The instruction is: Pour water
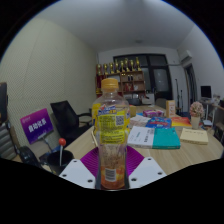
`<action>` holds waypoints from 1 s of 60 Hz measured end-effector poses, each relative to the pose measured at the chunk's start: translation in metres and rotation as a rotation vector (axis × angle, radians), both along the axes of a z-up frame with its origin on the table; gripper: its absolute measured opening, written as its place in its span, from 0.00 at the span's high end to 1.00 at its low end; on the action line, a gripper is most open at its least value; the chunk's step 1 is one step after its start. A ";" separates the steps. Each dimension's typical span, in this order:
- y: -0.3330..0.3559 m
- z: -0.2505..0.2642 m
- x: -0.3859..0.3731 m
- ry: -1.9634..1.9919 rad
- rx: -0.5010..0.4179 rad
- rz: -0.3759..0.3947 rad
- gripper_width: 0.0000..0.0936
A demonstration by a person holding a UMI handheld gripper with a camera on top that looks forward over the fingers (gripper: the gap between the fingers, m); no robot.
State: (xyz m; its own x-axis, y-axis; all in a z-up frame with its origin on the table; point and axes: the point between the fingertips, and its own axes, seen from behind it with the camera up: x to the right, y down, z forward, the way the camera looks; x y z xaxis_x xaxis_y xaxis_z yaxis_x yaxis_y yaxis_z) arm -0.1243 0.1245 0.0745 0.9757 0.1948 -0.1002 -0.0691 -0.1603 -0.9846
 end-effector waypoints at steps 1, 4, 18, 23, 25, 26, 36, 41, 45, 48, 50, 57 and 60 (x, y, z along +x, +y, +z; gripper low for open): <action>0.002 -0.001 0.002 -0.015 -0.003 0.003 0.65; 0.003 -0.010 0.000 -0.066 -0.009 0.008 0.65; -0.002 -0.016 0.002 -0.117 -0.031 0.012 0.57; -0.003 -0.015 0.003 -0.128 -0.025 0.021 0.49; -0.004 -0.017 0.005 -0.131 -0.036 0.014 0.45; -0.005 -0.018 0.006 -0.132 -0.048 0.009 0.41; -0.034 -0.022 0.019 -0.085 -0.103 0.024 0.09; -0.065 -0.011 0.030 -0.055 -0.102 0.013 0.10; -0.101 0.003 0.042 -0.037 -0.088 0.009 0.11; -0.124 0.011 0.044 -0.028 -0.086 0.010 0.11; -0.144 0.015 0.047 -0.026 -0.083 0.012 0.11; -0.212 0.028 0.058 -0.030 -0.064 0.018 0.11; -0.240 0.031 0.064 -0.031 -0.058 0.019 0.11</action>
State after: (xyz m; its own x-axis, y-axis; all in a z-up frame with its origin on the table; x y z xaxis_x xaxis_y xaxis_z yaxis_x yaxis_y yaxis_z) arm -0.0608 -0.1152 0.1056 0.9747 0.2082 -0.0812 -0.0347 -0.2180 -0.9753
